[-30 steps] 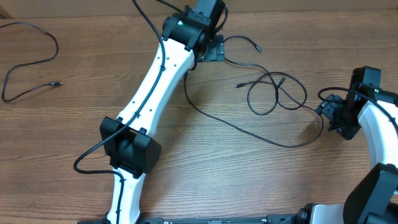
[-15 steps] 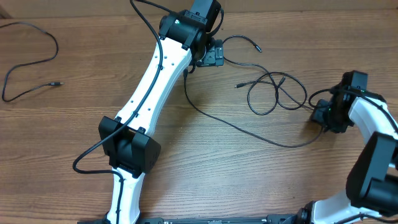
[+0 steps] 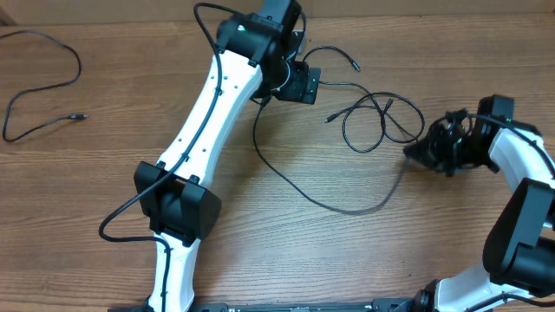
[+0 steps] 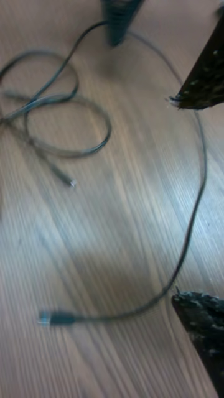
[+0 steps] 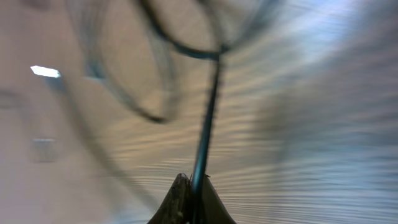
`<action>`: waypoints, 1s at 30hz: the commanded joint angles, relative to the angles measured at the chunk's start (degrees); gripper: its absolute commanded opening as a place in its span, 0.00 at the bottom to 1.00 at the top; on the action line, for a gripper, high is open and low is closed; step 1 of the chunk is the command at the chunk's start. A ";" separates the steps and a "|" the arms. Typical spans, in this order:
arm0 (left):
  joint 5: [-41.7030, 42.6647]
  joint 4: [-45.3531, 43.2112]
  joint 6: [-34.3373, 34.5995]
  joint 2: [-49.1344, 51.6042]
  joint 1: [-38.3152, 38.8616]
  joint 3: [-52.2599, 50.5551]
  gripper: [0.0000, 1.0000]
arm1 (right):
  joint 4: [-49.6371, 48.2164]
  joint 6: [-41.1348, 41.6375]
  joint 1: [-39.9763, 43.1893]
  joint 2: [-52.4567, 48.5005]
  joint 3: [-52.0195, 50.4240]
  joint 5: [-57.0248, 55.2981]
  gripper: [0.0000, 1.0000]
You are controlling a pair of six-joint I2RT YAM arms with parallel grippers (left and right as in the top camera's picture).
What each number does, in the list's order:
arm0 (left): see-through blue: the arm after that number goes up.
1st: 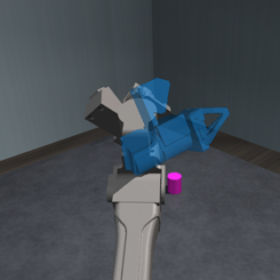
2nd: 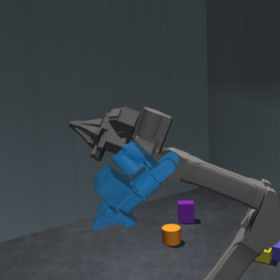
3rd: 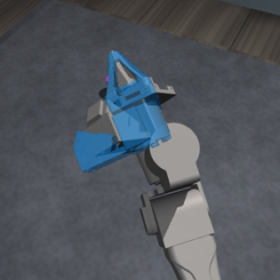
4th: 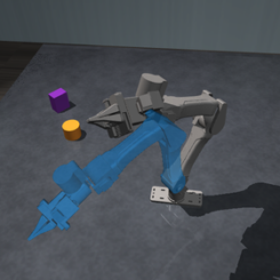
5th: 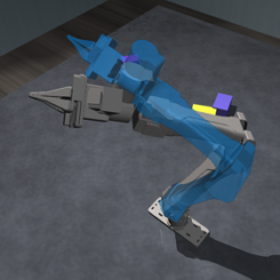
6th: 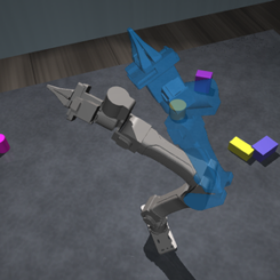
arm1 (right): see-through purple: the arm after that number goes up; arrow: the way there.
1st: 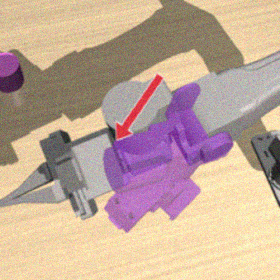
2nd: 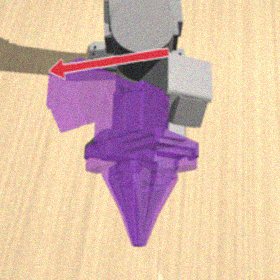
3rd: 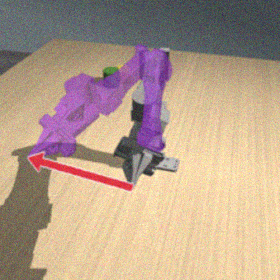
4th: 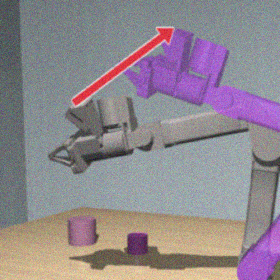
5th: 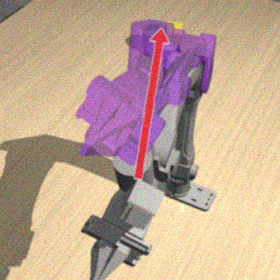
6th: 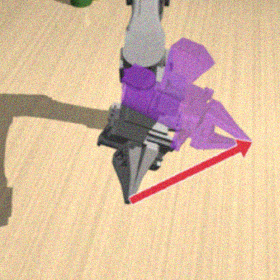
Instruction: Untangle cables
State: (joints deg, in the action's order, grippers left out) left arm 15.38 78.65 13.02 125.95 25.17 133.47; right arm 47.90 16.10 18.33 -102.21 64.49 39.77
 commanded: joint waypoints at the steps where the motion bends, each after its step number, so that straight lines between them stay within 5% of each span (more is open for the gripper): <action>1: 20.68 2.36 -12.17 0.31 -2.75 -0.13 0.96 | -1.55 15.69 -1.25 0.09 2.78 12.66 0.04; 12: 24.68 4.59 -41.20 0.33 3.08 -0.15 1.00 | -25.11 45.38 -7.72 0.09 2.78 26.88 0.04; 17: 20.72 -0.37 -40.26 0.33 7.45 -0.28 1.00 | -30.86 54.53 -10.54 0.09 2.78 27.89 0.04; 22: 8.87 -5.99 -30.25 0.33 10.80 -0.28 0.99 | -30.95 55.54 -11.52 0.09 2.78 27.89 0.04; 30: 8.59 -8.24 -24.44 0.33 12.39 -0.55 0.91 | -31.26 59.71 -10.62 0.09 2.78 27.87 0.04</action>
State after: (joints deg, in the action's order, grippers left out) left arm 25.58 70.76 -15.33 125.95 37.12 133.47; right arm 17.12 72.97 7.05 -102.21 66.24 66.35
